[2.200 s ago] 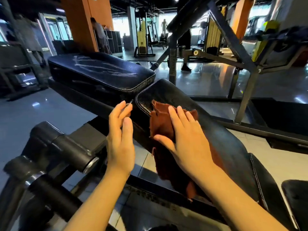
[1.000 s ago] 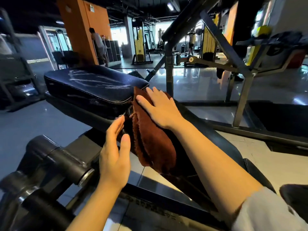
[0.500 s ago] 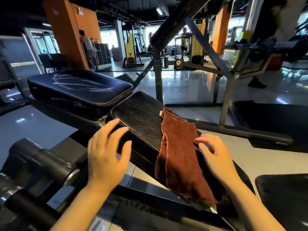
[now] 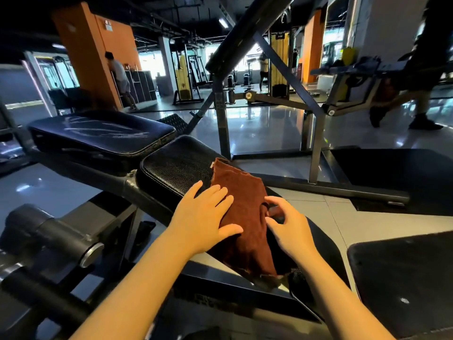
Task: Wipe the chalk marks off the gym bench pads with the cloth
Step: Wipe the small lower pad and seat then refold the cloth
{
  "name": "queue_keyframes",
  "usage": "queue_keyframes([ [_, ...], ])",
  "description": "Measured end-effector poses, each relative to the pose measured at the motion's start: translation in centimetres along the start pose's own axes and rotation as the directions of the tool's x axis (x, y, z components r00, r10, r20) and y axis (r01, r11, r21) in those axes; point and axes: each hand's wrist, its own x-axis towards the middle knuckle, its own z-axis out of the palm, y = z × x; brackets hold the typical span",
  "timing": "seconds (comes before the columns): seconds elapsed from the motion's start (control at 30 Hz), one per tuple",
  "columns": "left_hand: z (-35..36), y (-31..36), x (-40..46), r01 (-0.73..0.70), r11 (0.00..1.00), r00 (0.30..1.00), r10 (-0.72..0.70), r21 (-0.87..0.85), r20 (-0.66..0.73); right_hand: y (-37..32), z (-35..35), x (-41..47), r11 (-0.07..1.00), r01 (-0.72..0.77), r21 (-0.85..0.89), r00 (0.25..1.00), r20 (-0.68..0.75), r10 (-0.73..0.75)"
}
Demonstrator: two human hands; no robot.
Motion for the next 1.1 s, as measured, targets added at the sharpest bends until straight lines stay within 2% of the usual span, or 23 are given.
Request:
queue_keyframes([
  [0.07, -0.9, -0.1, -0.1, -0.017, 1.000, 1.000, 0.017, -0.012, 0.022, -0.2, -0.2, 0.2, 0.992, -0.088, 0.091, 0.996, 0.027, 0.086],
  [0.13, -1.3, -0.3, -0.2, -0.033, 0.999, 0.999, 0.033, -0.017, -0.025, -0.4, -1.1, 0.0, 0.966, -0.146, 0.215, 0.989, 0.031, 0.143],
  [0.2, -1.6, -0.2, 0.1, 0.000, 0.996, 0.998, -0.006, -0.086, -0.066, -0.3, -2.8, -0.7, 0.887, -0.211, 0.411, 0.976, 0.043, 0.212],
  [0.27, -1.7, 0.0, 0.9, 0.056, 0.985, 0.994, -0.070, -0.162, -0.082, 0.1, -4.3, -1.7, 0.797, -0.282, 0.534, 0.957, 0.103, 0.270],
  [0.33, -1.7, 0.6, 1.7, 0.111, 0.970, 0.986, -0.135, -0.217, -0.098, 0.7, -4.6, -2.4, 0.758, -0.354, 0.548, 0.934, 0.165, 0.317],
  [0.47, -1.9, 1.3, 3.0, 0.117, 0.989, 0.990, -0.124, -0.090, -0.071, 1.5, -3.4, -3.1, 0.720, -0.427, 0.547, 0.904, 0.229, 0.361],
  [0.57, -1.6, 0.9, 2.8, 0.042, 0.998, 0.996, -0.046, -0.054, -0.073, 2.0, -3.5, -3.0, 0.827, -0.346, 0.444, 0.938, 0.133, 0.321],
  [0.67, -1.2, 1.0, 1.3, -0.035, 0.994, 0.994, 0.025, -0.101, -0.103, 1.6, -5.1, -3.5, 0.974, -0.099, 0.203, 0.993, -0.037, 0.108],
  [0.77, -1.6, 2.9, -0.3, -0.068, 0.984, 0.989, 0.045, -0.166, -0.141, 0.6, -7.4, -5.0, 0.995, 0.100, -0.023, 0.990, -0.098, -0.102],
  [0.87, -2.5, 6.5, -1.8, -0.088, 0.949, 0.966, 0.007, -0.302, -0.259, 0.1, -9.4, -5.8, 0.989, 0.147, 0.020, 0.968, -0.207, -0.139],
  [0.97, -4.0, 9.3, -2.1, 0.014, 0.870, 0.968, -0.135, -0.492, -0.212, -0.3, -10.6, -4.3, 0.981, 0.193, -0.037, 0.903, -0.385, -0.192],
  [1.03, -3.9, 9.8, -1.8, 0.048, 0.896, 0.954, -0.173, -0.442, -0.247, -0.8, -9.9, -2.6, 0.977, 0.195, -0.083, 0.866, -0.454, -0.211],
  [1.1, -3.2, 9.3, -1.7, 0.095, 0.949, 0.930, -0.192, -0.300, -0.312, -1.1, -7.5, -1.8, 0.988, 0.153, -0.027, 0.893, -0.424, -0.150],
])
